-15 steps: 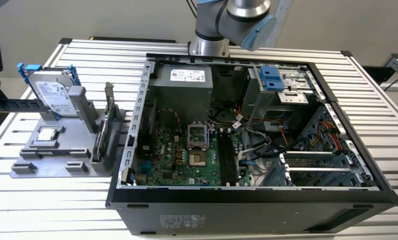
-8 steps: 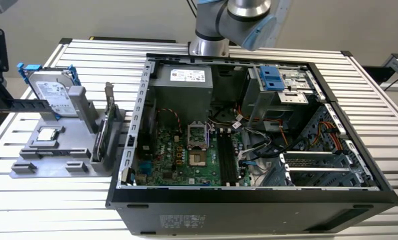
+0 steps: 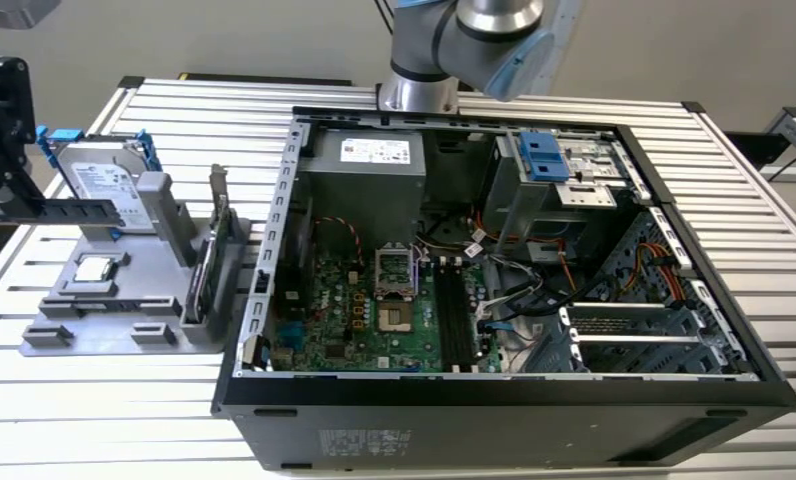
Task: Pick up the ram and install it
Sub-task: 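Pick up the ram and move it above insertion slot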
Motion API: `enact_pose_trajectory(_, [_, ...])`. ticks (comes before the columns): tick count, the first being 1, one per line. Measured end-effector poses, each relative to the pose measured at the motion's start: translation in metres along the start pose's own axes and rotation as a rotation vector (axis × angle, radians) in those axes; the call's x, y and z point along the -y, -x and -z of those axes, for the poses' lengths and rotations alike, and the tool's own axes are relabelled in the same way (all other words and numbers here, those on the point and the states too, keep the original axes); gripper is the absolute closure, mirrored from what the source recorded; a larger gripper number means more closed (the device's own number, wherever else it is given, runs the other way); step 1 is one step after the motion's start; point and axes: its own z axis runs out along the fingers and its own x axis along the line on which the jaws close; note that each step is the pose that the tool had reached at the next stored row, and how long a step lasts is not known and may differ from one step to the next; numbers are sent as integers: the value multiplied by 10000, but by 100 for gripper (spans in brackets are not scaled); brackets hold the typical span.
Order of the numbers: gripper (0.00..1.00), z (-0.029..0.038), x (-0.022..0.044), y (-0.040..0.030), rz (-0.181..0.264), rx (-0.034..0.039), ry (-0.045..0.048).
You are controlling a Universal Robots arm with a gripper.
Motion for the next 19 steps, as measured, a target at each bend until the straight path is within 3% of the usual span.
enact_pose_trajectory(19, [100,5,-349,-2,0,4,-7])
